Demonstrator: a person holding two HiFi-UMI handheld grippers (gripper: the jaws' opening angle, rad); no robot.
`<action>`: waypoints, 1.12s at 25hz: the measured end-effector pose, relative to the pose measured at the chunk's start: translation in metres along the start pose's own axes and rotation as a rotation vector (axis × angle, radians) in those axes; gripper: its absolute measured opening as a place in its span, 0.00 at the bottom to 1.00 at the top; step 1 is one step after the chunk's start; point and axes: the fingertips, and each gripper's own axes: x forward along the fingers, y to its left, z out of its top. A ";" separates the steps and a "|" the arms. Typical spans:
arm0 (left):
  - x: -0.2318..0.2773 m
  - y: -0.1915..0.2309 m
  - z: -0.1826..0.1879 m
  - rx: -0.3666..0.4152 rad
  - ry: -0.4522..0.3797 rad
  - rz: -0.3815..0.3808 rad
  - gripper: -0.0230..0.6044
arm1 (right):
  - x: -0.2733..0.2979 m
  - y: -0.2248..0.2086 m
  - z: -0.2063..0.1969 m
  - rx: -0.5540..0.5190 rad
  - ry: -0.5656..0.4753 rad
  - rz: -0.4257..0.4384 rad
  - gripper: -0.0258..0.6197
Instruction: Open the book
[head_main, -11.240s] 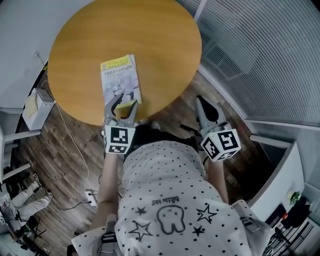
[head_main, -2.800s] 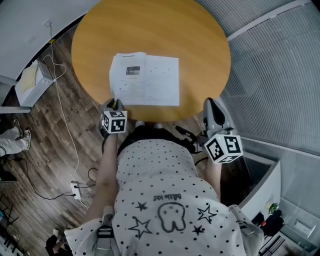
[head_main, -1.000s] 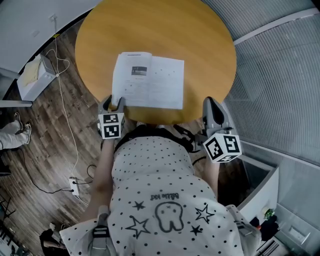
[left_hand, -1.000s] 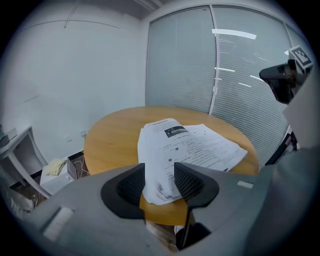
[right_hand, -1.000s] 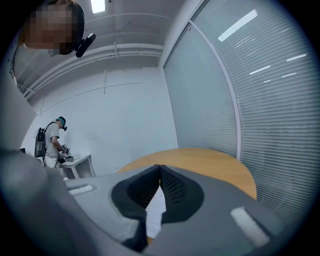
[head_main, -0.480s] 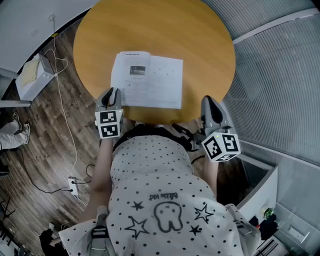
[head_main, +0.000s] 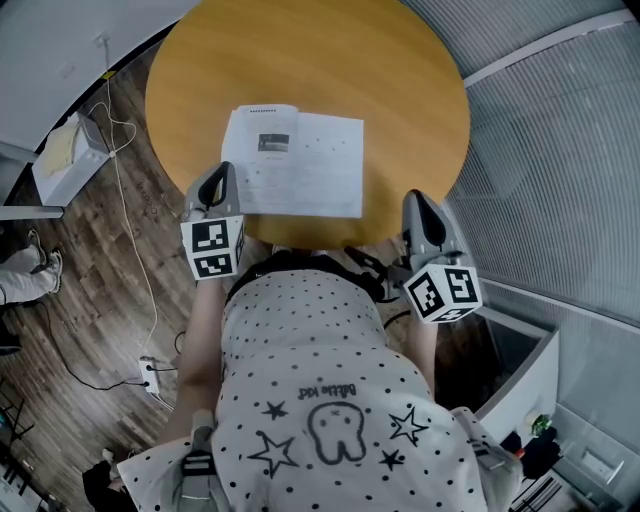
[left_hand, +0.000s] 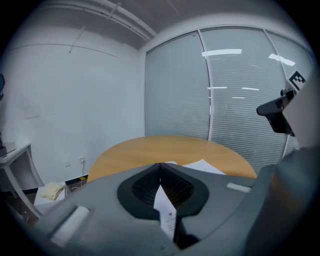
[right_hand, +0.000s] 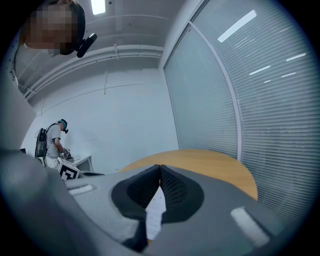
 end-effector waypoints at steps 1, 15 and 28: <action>-0.002 -0.001 0.009 0.000 -0.017 -0.002 0.05 | -0.001 -0.001 0.000 0.000 -0.001 0.001 0.05; -0.051 -0.023 0.131 0.057 -0.253 -0.058 0.05 | 0.002 0.003 0.009 -0.014 -0.013 0.017 0.05; -0.087 -0.038 0.166 0.029 -0.344 -0.094 0.05 | 0.002 0.015 0.021 -0.019 -0.033 0.030 0.05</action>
